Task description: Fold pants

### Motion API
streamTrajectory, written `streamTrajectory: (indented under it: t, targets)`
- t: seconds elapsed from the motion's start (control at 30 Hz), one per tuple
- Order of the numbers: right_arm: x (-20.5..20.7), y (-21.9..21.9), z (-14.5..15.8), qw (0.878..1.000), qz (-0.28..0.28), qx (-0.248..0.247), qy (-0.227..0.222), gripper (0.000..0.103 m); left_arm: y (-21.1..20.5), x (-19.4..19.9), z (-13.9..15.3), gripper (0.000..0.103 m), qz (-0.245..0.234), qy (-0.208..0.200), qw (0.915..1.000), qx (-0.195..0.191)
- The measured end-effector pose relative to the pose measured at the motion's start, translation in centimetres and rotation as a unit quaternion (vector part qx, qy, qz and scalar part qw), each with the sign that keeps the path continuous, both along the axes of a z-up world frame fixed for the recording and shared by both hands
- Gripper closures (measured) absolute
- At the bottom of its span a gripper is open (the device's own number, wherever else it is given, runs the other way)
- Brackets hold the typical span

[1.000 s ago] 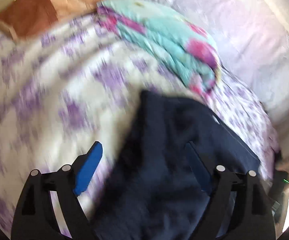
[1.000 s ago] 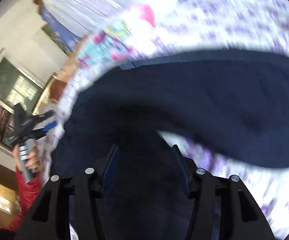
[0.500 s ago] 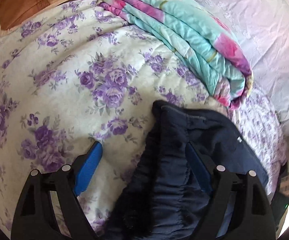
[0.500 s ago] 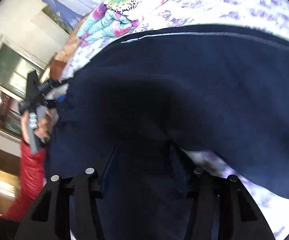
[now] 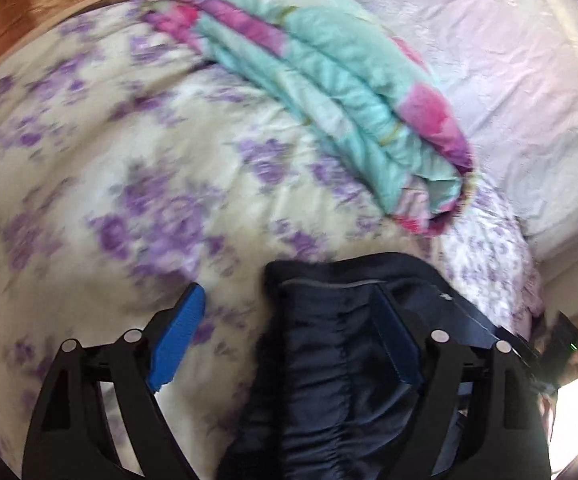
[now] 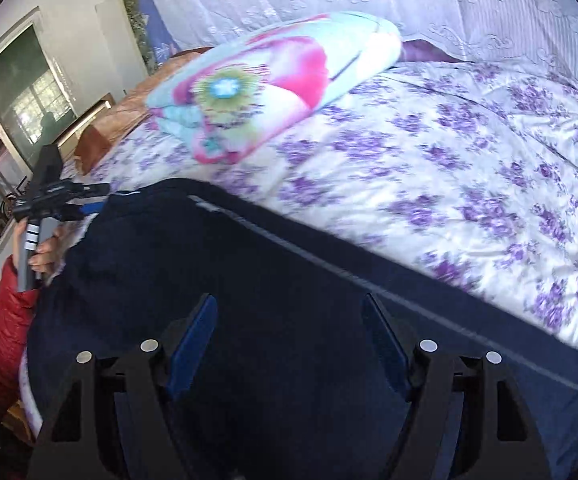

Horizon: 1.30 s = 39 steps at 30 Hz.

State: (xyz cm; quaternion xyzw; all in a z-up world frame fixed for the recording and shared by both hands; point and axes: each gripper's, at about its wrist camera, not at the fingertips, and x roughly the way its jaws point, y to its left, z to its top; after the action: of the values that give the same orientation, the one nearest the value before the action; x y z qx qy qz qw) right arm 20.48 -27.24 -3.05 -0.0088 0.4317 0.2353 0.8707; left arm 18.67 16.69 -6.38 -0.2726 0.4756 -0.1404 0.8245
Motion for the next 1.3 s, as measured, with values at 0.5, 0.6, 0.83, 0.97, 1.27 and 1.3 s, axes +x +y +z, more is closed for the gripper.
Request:
streamTrajectory:
  t: [0.5,0.6,0.83,0.97,1.27,1.3]
  targets:
    - [4.5,-1.6,-2.0,0.992,0.083,-0.096,-0.026,0.028,-0.1,1.8,-2.0,0.068,-0.044,-0.008,0.9976,-0.052]
    - [5.6,-1.6,-3.2,0.988,0.094,-0.118,-0.013,0.030,0.0,1.7,-1.9,0.075,-0.041,-0.015,0.9976,-0.054]
    - [5.8,-2.3,-4.7,0.988,0.117,-0.103,0.009,0.054,-0.9,1.1,-0.6,0.076,-0.055,-0.037,0.9976,-0.018]
    - [4.2,-1.6,-4.3,0.991,0.077,-0.113,-0.014,0.082,-0.7,1.5,-1.5,0.064,-0.053,-0.016,0.9982,-0.025]
    - [3.4,-1.9,-2.9,0.994,0.037,-0.105,-0.018,0.093,-1.8,1.8,-1.0,0.078,-0.074,-0.033,0.9967,0.000]
    - [3.3,-1.8,-2.7,0.993,0.035,-0.108,-0.019,0.093,-1.3,1.7,-0.9,0.082,-0.068,-0.036,0.9970,-0.009]
